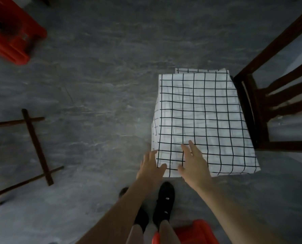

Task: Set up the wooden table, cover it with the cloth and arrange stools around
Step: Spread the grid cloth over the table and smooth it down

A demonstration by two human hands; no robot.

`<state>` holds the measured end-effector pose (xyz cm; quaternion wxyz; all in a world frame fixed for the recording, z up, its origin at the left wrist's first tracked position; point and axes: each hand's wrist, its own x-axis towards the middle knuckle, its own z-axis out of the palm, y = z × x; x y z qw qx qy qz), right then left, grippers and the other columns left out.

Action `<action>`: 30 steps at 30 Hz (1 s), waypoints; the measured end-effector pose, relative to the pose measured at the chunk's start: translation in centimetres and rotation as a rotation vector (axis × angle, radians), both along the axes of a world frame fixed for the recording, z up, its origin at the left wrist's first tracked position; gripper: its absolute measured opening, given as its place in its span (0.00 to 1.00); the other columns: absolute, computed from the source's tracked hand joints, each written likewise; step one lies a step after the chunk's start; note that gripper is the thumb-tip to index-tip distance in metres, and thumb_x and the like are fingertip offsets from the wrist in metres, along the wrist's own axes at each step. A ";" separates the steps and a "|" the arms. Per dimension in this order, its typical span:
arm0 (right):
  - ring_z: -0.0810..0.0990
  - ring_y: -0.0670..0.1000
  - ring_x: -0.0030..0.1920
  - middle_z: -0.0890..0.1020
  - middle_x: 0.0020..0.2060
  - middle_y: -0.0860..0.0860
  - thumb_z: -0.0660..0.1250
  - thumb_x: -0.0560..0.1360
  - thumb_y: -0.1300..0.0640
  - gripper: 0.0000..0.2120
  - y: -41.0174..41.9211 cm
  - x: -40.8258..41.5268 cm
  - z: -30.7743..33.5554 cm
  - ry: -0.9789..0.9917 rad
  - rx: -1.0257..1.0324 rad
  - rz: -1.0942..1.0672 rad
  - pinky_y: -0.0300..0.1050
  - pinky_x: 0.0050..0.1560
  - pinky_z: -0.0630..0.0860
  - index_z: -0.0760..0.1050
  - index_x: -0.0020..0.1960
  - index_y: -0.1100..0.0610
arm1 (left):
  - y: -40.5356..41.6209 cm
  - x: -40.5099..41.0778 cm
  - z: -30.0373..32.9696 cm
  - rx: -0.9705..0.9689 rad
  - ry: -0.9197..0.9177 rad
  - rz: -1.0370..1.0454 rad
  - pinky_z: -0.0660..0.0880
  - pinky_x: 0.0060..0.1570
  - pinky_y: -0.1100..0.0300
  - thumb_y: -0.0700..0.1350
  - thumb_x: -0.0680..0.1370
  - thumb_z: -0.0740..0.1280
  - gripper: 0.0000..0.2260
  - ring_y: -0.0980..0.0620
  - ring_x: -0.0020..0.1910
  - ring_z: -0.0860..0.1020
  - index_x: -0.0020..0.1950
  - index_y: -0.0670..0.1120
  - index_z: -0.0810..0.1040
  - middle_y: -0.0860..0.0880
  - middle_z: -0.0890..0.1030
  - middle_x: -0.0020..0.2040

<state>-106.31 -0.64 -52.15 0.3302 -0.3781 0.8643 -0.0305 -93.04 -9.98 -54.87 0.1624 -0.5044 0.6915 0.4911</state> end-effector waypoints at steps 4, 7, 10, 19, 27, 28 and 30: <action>0.46 0.52 0.79 0.48 0.79 0.52 0.65 0.77 0.53 0.34 1.7 -1.5 -4.1 0.108 0.102 0.066 0.61 0.75 0.52 0.53 0.78 0.50 | 0.4 0.1 -3.5 0.003 -0.020 0.026 0.65 0.69 0.47 0.48 0.76 0.68 0.31 0.44 0.72 0.63 0.76 0.48 0.59 0.48 0.60 0.74; 0.47 0.53 0.79 0.48 0.79 0.53 0.67 0.76 0.52 0.36 2.2 -3.2 -6.2 0.111 0.141 0.106 0.61 0.75 0.56 0.51 0.78 0.50 | 0.2 0.2 -5.5 0.029 -0.038 0.099 0.64 0.68 0.49 0.49 0.76 0.68 0.31 0.44 0.71 0.64 0.76 0.48 0.60 0.46 0.61 0.74; 0.50 0.55 0.78 0.50 0.79 0.54 0.68 0.76 0.52 0.38 2.2 -4.0 -7.5 0.060 0.130 0.114 0.56 0.74 0.62 0.51 0.78 0.52 | -0.1 -0.2 -6.2 0.142 -0.049 0.260 0.68 0.66 0.50 0.49 0.77 0.69 0.32 0.42 0.68 0.69 0.76 0.48 0.57 0.41 0.67 0.71; 0.54 0.54 0.77 0.53 0.78 0.52 0.73 0.72 0.55 0.38 1.8 -4.2 -8.0 -0.003 0.109 0.035 0.52 0.68 0.70 0.57 0.76 0.51 | -1.1 -1.9 -6.1 0.374 -0.119 0.553 0.75 0.58 0.52 0.54 0.74 0.72 0.31 0.44 0.59 0.75 0.71 0.43 0.65 0.42 0.73 0.64; 0.56 0.54 0.77 0.50 0.79 0.50 0.73 0.72 0.54 0.41 1.9 -5.0 -6.3 -0.140 0.249 0.083 0.54 0.70 0.67 0.55 0.78 0.50 | 0.7 -3.4 -2.2 0.497 0.000 0.484 0.67 0.20 0.66 0.37 0.79 0.65 0.05 0.52 0.30 0.72 0.44 0.44 0.72 0.46 0.74 0.35; 0.58 0.54 0.76 0.51 0.79 0.50 0.73 0.72 0.53 0.41 2.0 -4.7 -5.7 -0.165 0.269 0.097 0.55 0.70 0.67 0.54 0.78 0.50 | 0.8 -3.4 -1.4 0.478 -0.002 0.472 0.66 0.19 0.67 0.37 0.79 0.65 0.06 0.53 0.30 0.71 0.43 0.44 0.71 0.47 0.73 0.35; 0.61 0.55 0.75 0.52 0.79 0.50 0.73 0.72 0.52 0.41 2.4 -3.8 -4.3 -0.214 0.253 0.109 0.55 0.69 0.68 0.55 0.78 0.51 | 0.4 -2.6 0.0 0.432 -0.027 0.436 0.67 0.21 0.66 0.37 0.78 0.65 0.10 0.53 0.30 0.70 0.38 0.45 0.69 0.46 0.71 0.34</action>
